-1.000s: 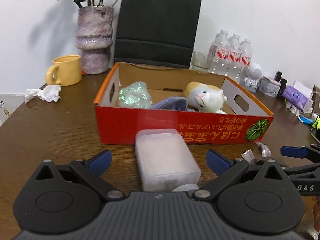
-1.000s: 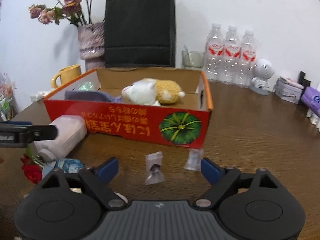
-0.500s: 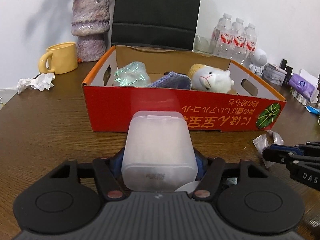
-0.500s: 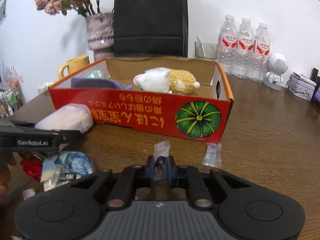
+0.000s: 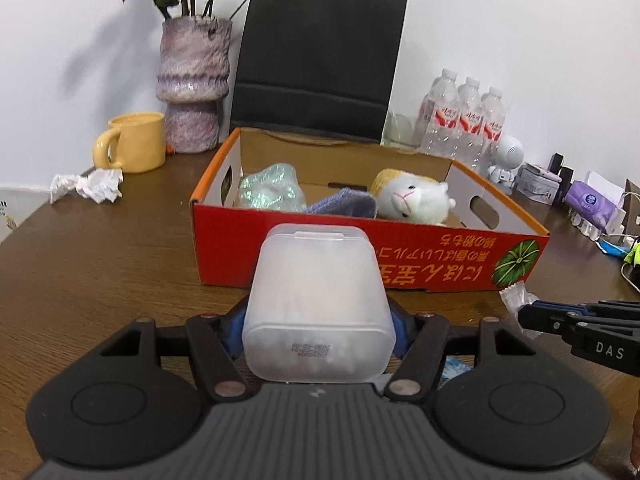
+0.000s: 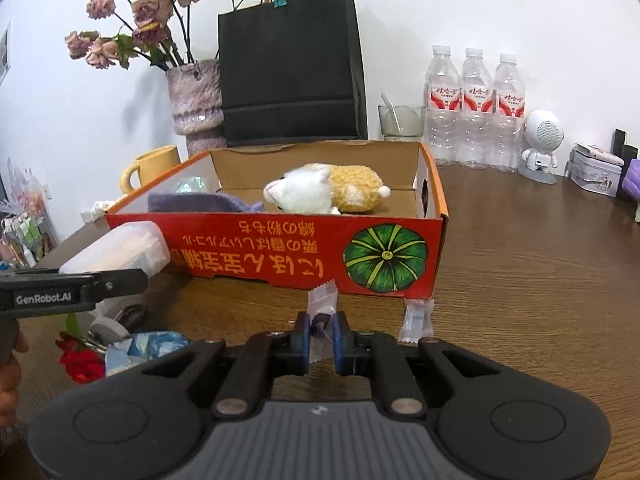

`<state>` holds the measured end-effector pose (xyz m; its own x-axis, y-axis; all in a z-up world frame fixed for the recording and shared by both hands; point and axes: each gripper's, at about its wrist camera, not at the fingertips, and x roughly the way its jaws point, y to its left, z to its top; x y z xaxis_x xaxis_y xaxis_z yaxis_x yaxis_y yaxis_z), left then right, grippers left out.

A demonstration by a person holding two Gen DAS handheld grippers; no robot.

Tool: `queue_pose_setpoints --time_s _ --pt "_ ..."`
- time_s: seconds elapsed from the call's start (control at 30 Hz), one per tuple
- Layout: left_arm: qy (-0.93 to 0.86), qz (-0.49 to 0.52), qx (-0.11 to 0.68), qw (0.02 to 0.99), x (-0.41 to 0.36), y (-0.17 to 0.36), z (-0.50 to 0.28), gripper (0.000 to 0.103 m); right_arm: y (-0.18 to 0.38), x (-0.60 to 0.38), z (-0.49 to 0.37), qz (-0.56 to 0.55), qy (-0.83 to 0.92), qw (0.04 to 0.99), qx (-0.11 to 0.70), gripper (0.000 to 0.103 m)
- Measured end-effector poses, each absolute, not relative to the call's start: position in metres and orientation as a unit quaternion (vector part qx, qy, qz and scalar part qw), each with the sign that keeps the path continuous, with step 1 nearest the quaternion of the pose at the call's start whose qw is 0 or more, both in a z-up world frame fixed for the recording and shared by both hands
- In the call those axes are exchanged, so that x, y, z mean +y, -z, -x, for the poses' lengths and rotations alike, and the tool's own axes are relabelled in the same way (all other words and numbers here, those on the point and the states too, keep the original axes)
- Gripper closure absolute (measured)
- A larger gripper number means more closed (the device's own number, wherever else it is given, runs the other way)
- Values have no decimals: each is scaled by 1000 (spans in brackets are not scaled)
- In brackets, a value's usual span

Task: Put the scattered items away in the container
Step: 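Drop small packet from right gripper while left drops white plastic box in box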

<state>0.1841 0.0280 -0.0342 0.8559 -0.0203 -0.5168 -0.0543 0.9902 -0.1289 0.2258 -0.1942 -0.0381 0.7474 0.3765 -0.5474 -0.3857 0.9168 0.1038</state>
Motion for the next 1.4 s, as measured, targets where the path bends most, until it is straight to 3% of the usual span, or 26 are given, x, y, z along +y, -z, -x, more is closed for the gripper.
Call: queue_pose_setpoints --time_s 0.3,0.53,1.07,1.1,1.13,1.17,1.2,1.23,1.4 --pt "47 79 210 973 18 -10 -157 37 -2 -205 -214 -22 -220 947 231 93" --pt "40 61 167 983 18 -50 -210 37 -43 -194 -262 -26 -226 953 201 93" --pt "20 80 249 965 54 1 -323 36 -3 -169 -353 -18 -219 940 261 91" --pt "20 81 257 963 55 3 -326 30 -2 -168 -355 -19 -219 939 264 90" --pt "19 84 260 962 56 4 -327 22 -1 -168 -357 -21 -217 938 269 73" --pt "16 86 261 961 56 4 -327 0 0 -168 -360 -22 -214 936 279 32" --pt "8 85 259 962 55 2 -325 0 0 -168 -362 -23 -209 933 292 11" --pt "2 79 256 964 54 0 -324 0 0 -167 -362 -22 -204 933 296 1" --pt "-6 51 256 965 45 -4 -320 0 -4 -160 -354 -4 -209 934 291 1"
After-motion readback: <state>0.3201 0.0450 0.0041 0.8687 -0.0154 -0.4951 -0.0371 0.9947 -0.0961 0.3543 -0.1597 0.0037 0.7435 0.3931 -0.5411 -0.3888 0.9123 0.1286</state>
